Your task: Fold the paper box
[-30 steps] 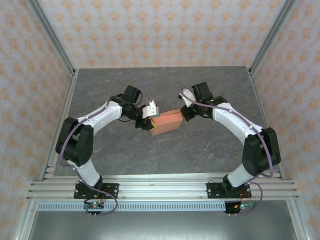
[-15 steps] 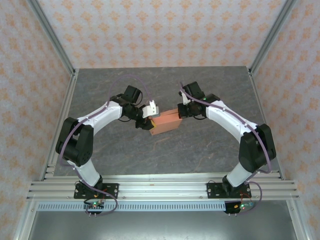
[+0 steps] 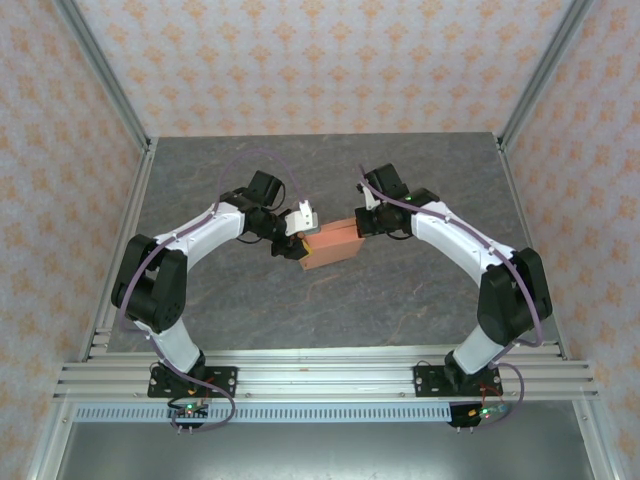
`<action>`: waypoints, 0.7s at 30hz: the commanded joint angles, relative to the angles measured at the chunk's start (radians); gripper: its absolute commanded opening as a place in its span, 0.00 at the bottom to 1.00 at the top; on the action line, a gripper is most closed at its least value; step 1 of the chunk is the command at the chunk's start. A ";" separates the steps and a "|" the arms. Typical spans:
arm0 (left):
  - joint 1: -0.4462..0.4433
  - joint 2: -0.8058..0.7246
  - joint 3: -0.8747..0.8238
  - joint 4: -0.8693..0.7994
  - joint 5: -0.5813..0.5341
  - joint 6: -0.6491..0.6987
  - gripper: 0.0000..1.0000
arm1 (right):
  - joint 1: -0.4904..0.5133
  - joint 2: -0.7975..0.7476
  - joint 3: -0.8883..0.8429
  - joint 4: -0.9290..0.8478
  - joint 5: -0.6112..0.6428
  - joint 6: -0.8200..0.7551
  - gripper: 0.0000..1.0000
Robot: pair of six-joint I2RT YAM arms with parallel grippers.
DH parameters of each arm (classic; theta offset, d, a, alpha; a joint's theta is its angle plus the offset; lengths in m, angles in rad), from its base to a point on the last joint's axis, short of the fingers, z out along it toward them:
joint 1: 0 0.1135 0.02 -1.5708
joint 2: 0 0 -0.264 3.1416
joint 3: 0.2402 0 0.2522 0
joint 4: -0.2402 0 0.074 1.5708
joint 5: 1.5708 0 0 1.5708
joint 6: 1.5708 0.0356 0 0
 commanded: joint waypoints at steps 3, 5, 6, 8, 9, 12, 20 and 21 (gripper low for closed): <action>0.008 0.013 0.005 0.010 -0.049 -0.003 0.30 | -0.031 -0.017 0.014 -0.098 0.047 -0.041 0.02; 0.007 0.015 0.004 0.010 -0.053 -0.004 0.30 | -0.037 -0.023 0.016 -0.105 0.051 -0.044 0.02; 0.007 0.016 0.007 0.010 -0.054 -0.004 0.30 | -0.042 -0.024 0.018 -0.106 0.043 -0.045 0.02; 0.007 0.018 0.007 0.010 -0.056 -0.004 0.30 | -0.044 -0.027 0.024 -0.114 0.042 -0.048 0.02; 0.007 0.019 0.008 0.010 -0.057 -0.006 0.30 | -0.047 -0.028 0.024 -0.115 0.043 -0.043 0.02; 0.007 0.022 0.007 0.009 -0.061 -0.009 0.30 | -0.046 -0.028 0.018 -0.108 0.023 -0.020 0.01; 0.007 0.025 0.009 0.009 -0.066 -0.009 0.30 | -0.046 -0.030 -0.029 -0.076 0.014 -0.002 0.01; 0.007 0.025 0.009 0.010 -0.069 -0.008 0.30 | -0.046 -0.031 -0.033 -0.073 0.013 -0.007 0.01</action>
